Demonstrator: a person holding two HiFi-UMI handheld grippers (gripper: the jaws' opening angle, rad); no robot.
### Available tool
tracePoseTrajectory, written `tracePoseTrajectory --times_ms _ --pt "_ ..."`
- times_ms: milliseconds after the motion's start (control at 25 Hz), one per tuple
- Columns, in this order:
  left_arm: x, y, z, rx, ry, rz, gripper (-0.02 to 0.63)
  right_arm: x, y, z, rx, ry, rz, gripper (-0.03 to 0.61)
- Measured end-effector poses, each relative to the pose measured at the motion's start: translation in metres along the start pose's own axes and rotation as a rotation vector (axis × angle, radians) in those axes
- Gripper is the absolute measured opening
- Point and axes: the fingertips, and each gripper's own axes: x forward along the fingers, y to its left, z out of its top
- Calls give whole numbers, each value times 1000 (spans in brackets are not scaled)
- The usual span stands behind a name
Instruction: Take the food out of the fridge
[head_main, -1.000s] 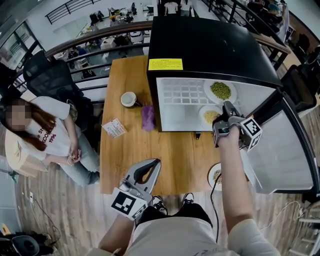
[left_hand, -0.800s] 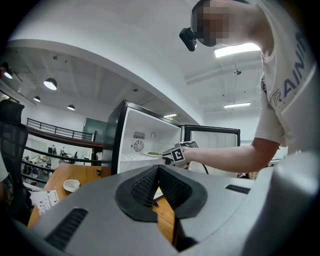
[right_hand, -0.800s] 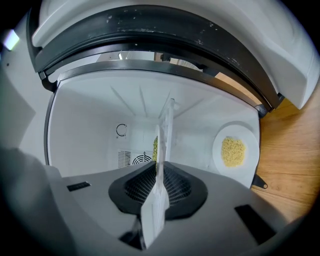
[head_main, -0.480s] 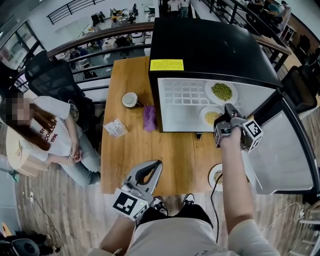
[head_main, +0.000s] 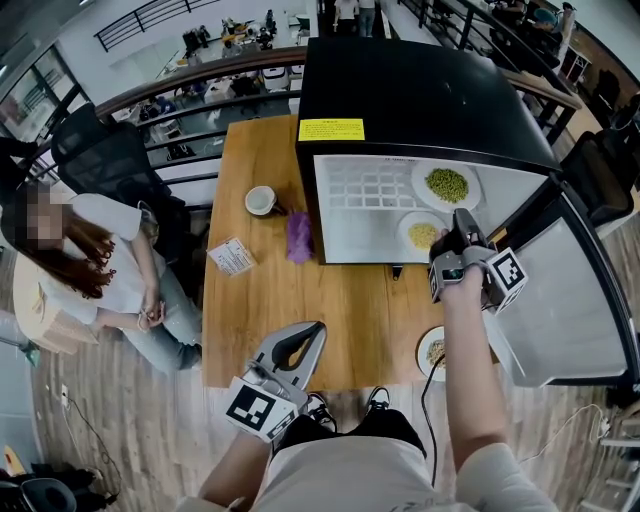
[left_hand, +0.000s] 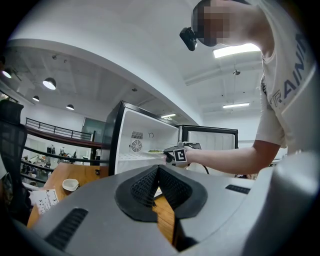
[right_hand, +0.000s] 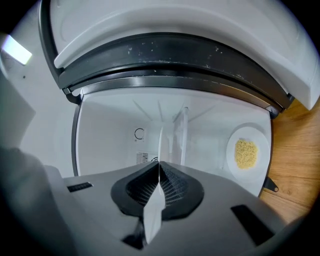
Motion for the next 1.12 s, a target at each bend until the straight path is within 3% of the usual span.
tracePoseTrajectory --times_ms 720,1120 --pt "-5 -19 6 9 -9 -34 8 -70 23 -23 -16 101 95 26" --pt "2 -37 5 23 3 -64 8 -139 9 -33 -34 185 86 26"
